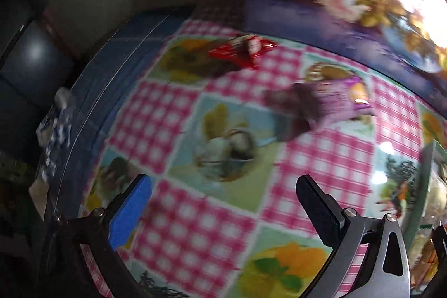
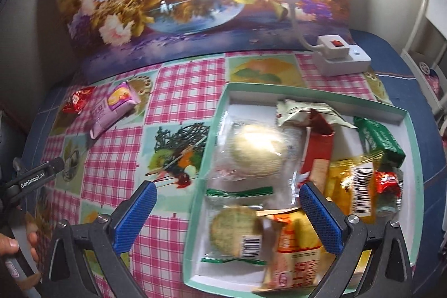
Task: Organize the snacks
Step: 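Move both tools back over the remaining snacks, then grasp the purple Swiss roll bag with the right gripper while the left grasps the red candy bag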
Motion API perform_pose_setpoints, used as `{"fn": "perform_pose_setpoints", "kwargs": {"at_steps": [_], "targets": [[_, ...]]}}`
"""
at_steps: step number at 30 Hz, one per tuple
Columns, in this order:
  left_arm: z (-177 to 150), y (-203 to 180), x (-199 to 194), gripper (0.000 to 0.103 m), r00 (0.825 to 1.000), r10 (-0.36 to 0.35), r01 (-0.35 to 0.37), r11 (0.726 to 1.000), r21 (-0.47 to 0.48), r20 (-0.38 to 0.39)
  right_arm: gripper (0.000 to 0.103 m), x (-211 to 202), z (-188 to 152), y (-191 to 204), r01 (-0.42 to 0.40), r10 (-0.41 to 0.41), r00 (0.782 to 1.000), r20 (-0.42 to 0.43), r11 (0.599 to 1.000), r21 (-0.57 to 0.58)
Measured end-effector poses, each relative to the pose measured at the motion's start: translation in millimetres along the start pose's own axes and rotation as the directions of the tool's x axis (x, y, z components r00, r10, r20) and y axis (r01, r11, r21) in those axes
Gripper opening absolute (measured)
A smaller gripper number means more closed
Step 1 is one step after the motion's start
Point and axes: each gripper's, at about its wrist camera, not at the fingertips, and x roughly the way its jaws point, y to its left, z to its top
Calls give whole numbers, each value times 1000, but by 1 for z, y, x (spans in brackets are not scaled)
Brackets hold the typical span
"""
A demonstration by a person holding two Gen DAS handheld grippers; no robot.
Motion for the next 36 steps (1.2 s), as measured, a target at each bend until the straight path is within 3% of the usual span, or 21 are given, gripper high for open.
{"fn": "perform_pose_setpoints", "kwargs": {"at_steps": [5,20,31,36], "targets": [[-1,20,6,103,1000,-11,10,999,-52,-11,103,4,-2,12,-19,19,1000,-9,1000,-16],[-2,35,10,103,998,-64,61,995,-75,-30,103,20,1,65,-66,63,998,-27,991,-113],[18,35,25,103,984,-174,174,985,13,38,103,50,23,95,-139,134,990,-43,978,-159],[46,36,36,103,980,-184,172,976,137,77,103,72,46,115,-207,201,978,-65,972,-115]]}}
